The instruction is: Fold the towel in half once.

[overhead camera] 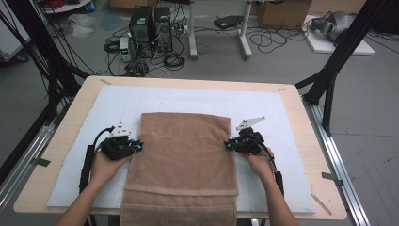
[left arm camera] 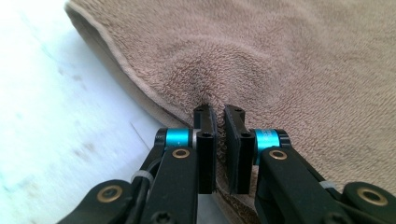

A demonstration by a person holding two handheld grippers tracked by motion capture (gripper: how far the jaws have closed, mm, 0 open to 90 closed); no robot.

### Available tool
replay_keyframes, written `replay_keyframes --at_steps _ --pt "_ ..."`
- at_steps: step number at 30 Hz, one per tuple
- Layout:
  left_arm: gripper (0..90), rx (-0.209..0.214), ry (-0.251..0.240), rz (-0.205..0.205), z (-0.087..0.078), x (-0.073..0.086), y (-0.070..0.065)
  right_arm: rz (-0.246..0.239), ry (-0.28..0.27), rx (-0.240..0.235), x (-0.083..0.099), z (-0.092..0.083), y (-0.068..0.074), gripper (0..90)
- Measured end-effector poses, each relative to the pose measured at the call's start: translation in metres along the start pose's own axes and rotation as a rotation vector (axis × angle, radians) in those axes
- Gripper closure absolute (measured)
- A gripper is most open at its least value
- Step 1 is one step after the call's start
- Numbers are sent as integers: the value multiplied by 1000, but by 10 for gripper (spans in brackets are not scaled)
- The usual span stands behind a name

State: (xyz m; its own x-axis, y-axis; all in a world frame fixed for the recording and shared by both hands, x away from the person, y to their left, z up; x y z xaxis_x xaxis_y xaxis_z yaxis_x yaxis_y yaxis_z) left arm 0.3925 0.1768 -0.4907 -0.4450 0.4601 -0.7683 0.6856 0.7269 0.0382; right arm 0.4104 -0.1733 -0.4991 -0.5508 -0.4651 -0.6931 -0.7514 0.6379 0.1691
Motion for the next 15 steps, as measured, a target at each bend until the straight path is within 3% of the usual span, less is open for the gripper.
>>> replay_keyframes --at_steps 7,15 --pt "839 -46 -44 -8 9 -25 15 4 -29 76 -17 -3 -18 827" --pt "839 -117 -105 -29 13 -64 42 4 -75 139 -57 -12 -41 826"
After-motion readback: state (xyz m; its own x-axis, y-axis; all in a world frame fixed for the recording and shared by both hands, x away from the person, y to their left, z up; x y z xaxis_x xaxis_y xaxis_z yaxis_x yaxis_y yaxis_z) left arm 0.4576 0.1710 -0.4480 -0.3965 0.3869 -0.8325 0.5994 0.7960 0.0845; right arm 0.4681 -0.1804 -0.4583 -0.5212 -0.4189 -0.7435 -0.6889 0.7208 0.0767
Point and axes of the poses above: each handheld gripper's, and its own axes: z roughly forward along the jaws, x roughly out of its underside, y roughly to its left, the point moved 9 cm from there along z, roughly forward along the jaws, and after that the axes turned 4 degrees about z, right-handed, at the moved point
